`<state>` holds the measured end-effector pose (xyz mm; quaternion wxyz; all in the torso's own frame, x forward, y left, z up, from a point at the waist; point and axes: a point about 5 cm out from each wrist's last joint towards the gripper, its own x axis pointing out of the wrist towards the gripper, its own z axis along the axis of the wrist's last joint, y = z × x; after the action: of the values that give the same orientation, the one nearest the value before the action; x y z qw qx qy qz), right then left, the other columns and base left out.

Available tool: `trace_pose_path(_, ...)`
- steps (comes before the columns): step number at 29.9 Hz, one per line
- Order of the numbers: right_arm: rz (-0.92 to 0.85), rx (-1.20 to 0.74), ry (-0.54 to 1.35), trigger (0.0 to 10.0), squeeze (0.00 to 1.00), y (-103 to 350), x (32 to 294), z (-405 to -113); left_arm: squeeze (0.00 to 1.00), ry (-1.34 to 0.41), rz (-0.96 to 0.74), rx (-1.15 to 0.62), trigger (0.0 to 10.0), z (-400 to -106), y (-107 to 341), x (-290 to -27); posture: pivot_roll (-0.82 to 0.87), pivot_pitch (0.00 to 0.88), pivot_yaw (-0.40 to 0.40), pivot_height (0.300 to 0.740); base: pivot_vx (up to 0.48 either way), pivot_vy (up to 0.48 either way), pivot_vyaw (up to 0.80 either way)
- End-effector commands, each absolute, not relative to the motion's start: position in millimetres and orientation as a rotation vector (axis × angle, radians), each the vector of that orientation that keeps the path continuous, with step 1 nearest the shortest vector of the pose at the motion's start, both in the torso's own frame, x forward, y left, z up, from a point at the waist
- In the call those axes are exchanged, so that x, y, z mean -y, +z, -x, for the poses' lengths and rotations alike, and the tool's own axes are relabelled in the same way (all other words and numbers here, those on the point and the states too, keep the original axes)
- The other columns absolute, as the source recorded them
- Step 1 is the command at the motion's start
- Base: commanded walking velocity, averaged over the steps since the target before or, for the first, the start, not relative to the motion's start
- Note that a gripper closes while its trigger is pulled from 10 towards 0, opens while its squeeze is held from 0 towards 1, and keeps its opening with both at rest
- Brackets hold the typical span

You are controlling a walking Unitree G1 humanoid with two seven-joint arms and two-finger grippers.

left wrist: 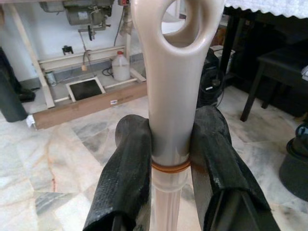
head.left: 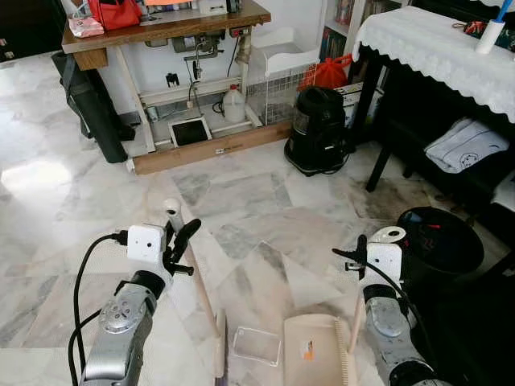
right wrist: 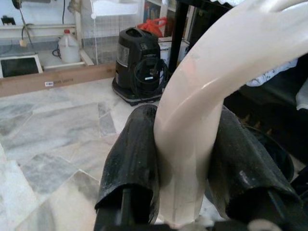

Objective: Sweep floor

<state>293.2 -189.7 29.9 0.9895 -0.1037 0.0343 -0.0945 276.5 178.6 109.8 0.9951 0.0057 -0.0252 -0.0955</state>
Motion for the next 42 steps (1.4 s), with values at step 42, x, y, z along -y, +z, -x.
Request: trace_pose_path(42,0.245,-0.135,-0.137,10.0,0.00,13,171,-283,0.00,-0.113,-0.014,0.026,10.0,-284,94,-193,0.15,0.043,0.034,0.740,0.000,0.000,0.00)
